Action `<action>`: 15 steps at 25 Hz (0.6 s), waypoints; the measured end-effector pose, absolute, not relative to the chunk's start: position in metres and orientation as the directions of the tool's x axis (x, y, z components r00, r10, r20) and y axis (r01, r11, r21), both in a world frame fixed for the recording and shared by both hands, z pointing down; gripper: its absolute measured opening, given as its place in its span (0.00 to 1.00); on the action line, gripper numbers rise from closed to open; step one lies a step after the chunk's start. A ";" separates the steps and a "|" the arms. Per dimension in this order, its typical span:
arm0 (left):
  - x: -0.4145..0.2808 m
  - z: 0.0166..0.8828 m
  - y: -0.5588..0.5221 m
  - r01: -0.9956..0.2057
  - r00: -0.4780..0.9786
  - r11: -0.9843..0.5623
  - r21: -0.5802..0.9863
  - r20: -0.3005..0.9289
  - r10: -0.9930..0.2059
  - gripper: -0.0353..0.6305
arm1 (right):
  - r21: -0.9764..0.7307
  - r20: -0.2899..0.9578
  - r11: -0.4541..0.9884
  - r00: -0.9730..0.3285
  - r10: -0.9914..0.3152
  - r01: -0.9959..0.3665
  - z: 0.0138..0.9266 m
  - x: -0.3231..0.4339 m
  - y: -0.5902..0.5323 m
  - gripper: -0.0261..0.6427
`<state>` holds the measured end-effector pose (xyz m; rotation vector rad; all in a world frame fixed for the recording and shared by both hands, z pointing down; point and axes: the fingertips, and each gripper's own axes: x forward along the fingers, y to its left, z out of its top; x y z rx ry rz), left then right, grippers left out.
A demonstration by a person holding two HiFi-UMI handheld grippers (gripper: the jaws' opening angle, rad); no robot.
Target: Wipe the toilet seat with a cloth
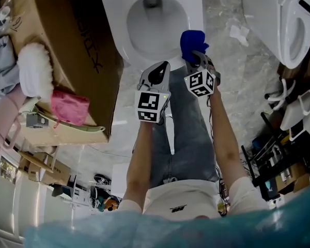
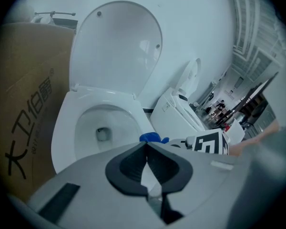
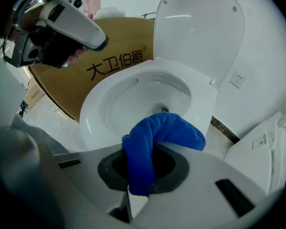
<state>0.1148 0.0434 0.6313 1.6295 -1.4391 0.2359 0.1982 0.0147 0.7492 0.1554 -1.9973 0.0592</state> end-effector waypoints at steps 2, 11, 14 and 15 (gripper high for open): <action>0.114 0.632 0.050 -0.861 0.298 0.110 0.497 0.667 -0.683 0.07 | 0.026 0.907 0.989 -0.413 -0.086 -0.148 0.749 0.199 0.023 0.07; 0.108 0.633 0.081 -0.863 0.284 0.124 0.490 0.673 -0.683 0.07 | 0.022 0.903 0.983 -0.418 -0.098 -0.182 0.748 0.198 0.058 0.07; 0.106 0.633 0.093 -0.862 0.280 0.131 0.490 0.675 -0.683 0.07 | 0.020 0.905 0.979 -0.414 -0.103 -0.201 0.749 0.197 0.069 0.07; 0.105 0.633 0.097 -0.861 0.278 0.134 0.490 0.675 -0.683 0.07 | 0.020 0.906 0.979 -0.411 -0.104 -0.203 0.749 0.197 0.073 0.07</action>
